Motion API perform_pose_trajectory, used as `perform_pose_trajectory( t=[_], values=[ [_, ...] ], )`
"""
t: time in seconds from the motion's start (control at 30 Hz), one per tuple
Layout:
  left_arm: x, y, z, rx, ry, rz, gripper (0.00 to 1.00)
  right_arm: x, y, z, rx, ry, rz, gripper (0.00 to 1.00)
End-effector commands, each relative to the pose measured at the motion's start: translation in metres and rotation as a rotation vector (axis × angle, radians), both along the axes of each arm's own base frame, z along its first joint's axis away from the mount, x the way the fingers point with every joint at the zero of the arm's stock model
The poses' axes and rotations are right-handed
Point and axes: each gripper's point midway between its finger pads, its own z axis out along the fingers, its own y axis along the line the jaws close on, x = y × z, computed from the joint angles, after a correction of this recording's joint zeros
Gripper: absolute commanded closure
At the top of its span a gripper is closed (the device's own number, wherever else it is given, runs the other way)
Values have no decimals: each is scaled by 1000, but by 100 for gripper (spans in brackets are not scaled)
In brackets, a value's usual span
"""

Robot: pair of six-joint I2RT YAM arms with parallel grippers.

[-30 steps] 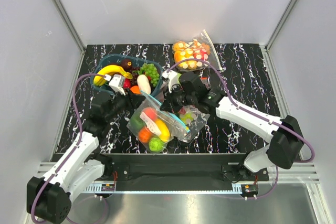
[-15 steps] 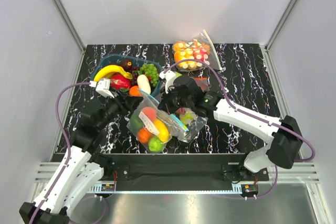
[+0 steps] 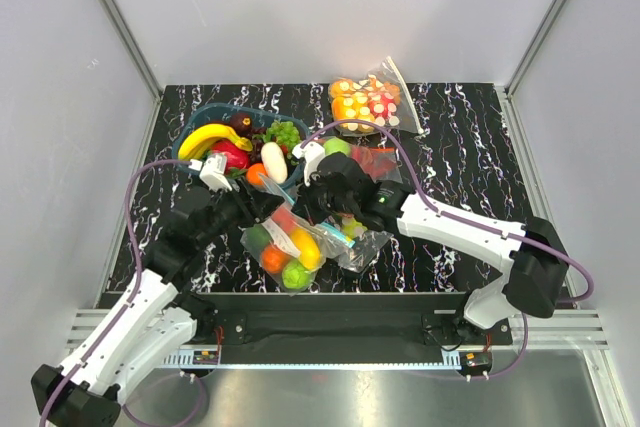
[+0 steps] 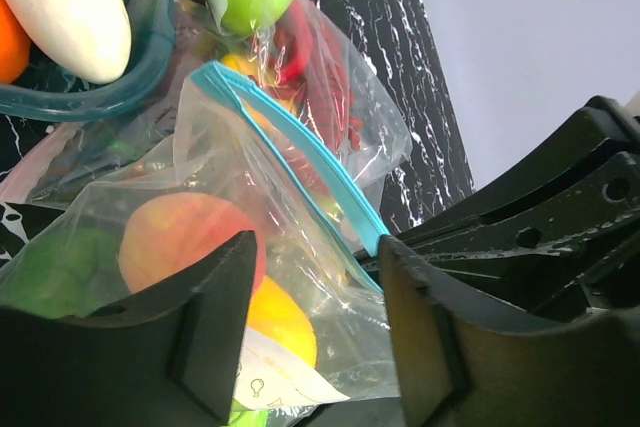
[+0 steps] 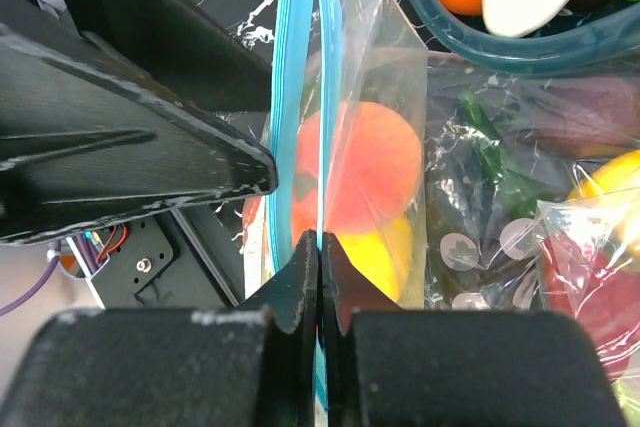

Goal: Open the zip-top bag and remove the fake food

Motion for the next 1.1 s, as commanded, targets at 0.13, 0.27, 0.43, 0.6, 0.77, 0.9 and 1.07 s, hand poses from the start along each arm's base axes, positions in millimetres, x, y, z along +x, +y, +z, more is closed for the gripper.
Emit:
perform_pose_trajectory(
  t=[0.13, 0.27, 0.43, 0.6, 0.77, 0.9, 1.07],
  values=[
    [2, -8, -1, -8, -1, -10, 62, 12, 11, 35, 80, -73, -48, 100],
    [5, -14, -1, -16, -1, -31, 69, 12, 11, 41, 89, -81, -50, 100],
    [12, -20, 3, -29, -21, -44, 66, 10, 9, 44, 90, -92, -37, 100],
    [21, -31, 11, -59, -44, -72, 72, 11, 6, 41, 75, -97, -46, 100],
    [29, -41, 11, -49, -51, -110, 100, 22, -7, 34, 16, -131, -114, 100],
    [34, -50, 23, -53, -78, -151, 100, 34, -26, 35, -54, -184, -183, 100],
    [32, -45, 39, 3, -104, -157, 100, 48, -47, 47, -118, -259, -274, 100]
  ],
)
